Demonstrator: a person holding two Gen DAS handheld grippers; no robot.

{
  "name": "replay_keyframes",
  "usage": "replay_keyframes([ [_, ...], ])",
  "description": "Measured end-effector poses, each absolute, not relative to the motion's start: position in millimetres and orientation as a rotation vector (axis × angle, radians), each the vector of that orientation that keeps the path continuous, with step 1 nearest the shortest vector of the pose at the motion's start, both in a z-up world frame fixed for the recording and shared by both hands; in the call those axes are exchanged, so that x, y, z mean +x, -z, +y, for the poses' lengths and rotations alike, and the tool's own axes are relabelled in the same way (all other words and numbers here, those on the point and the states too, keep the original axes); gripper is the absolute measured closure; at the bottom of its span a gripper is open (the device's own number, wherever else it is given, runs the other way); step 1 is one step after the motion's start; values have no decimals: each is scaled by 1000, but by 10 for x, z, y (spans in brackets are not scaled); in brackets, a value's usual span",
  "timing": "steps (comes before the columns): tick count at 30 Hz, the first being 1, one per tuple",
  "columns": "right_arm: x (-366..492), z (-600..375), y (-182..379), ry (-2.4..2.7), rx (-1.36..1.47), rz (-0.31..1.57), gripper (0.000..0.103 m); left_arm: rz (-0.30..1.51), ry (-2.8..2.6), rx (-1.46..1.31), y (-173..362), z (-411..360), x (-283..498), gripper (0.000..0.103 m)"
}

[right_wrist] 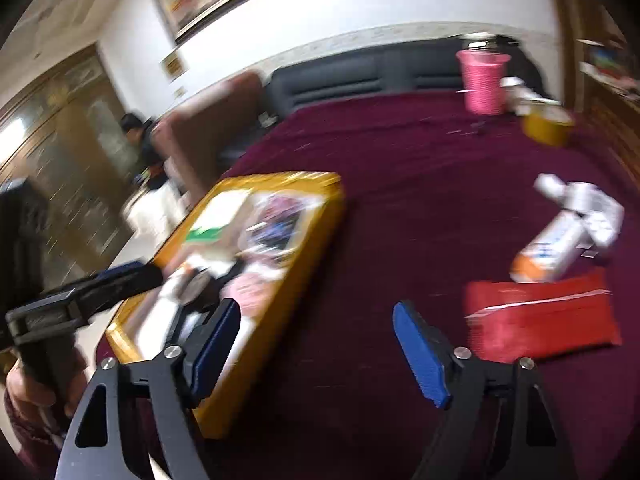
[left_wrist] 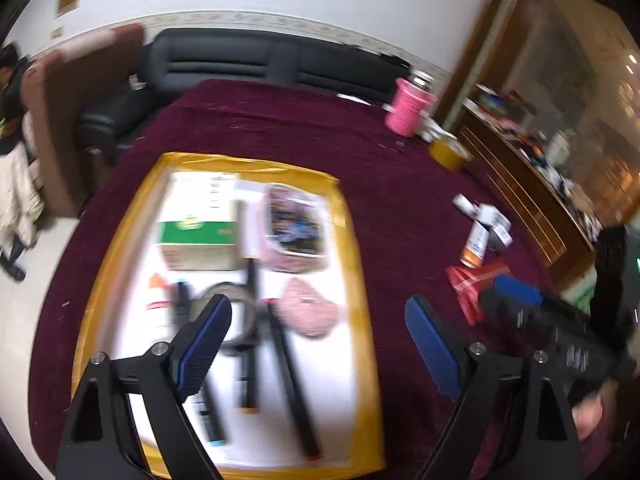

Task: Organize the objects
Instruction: 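Move both grippers back and grasp the red pouch with the left gripper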

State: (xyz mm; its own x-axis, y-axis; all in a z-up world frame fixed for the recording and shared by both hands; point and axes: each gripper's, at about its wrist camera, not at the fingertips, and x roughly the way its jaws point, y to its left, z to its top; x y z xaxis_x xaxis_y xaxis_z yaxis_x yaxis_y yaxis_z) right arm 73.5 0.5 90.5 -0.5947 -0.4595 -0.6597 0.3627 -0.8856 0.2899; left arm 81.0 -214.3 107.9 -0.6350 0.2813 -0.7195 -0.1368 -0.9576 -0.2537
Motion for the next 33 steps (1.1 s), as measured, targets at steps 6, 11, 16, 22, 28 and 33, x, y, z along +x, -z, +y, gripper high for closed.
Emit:
replay_keyframes([
  [6, 512, 1170, -851, 2661, 1095, -447, 17, -97, -2516, -1223, -991, -1418, 685, 14],
  [11, 413, 2007, -763, 2792, 1089, -675, 17, 57, -2440, -1216, -876, -764, 565, 14],
  [16, 270, 2544, -593, 2881, 1077, -780, 17, 233, -2392, -1188, -675, -104, 376, 14],
  [22, 135, 2869, -300, 2792, 1109, -974, 17, 427, -2288, -1119, -453, 439, 226, 14],
  [28, 106, 2928, -250, 2747, 1114, -1042, 16, 574, -2224, -1087, -193, 897, 129, 11],
  [33, 97, 2989, -166, 2710, 1151, -1085, 16, 628, -2262, -1038, -199, 1009, 241, 27],
])
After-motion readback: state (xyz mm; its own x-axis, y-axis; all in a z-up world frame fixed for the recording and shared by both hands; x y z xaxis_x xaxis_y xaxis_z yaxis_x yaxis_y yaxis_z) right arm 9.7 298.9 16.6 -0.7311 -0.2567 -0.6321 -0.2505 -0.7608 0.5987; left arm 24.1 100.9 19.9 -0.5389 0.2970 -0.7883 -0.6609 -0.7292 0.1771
